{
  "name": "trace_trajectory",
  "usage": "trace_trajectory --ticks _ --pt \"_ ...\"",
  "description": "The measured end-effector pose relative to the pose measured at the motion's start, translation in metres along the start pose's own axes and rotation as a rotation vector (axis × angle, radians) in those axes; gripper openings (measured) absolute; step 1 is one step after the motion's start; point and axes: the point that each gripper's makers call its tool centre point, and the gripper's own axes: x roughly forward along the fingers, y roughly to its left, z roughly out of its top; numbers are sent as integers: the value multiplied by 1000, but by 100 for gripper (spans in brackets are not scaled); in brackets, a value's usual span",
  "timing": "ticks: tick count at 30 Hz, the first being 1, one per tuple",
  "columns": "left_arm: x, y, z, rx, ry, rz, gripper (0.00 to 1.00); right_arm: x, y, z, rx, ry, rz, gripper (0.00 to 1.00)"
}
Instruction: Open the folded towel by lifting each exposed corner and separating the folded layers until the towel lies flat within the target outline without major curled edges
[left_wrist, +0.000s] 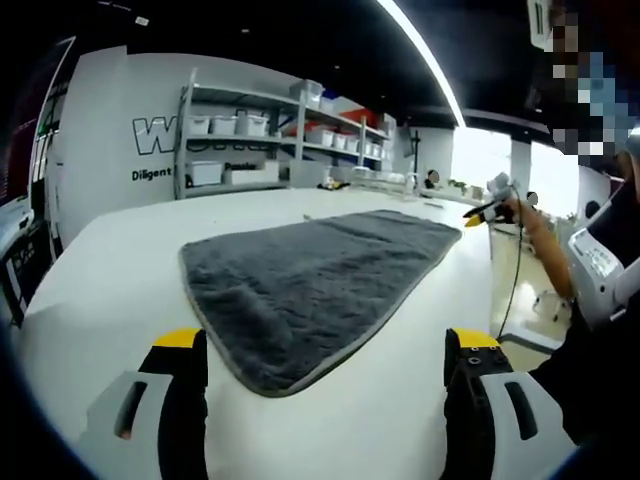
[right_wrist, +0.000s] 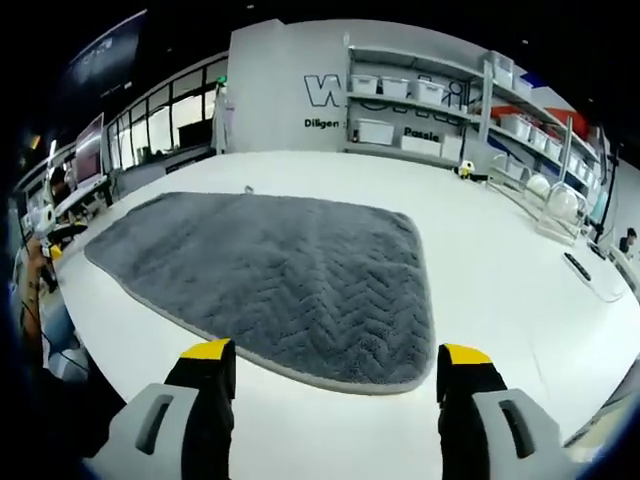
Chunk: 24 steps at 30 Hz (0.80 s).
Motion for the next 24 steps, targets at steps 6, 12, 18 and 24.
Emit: trace_trajectory --ticks 6,12,18,24 --pt "4 7 -3 -10 20 4 96 -4 12 0 -71 -8 4 99" --pt "6 11 6 9 31 -31 95 -2 24 0 -108 0 34 99" --pt "20 26 22 9 29 -52 91 1 30 4 -113 -13 51 99" --pt "39 48 21 -15 52 -32 82 4 36 8 -128 -31 60 99"
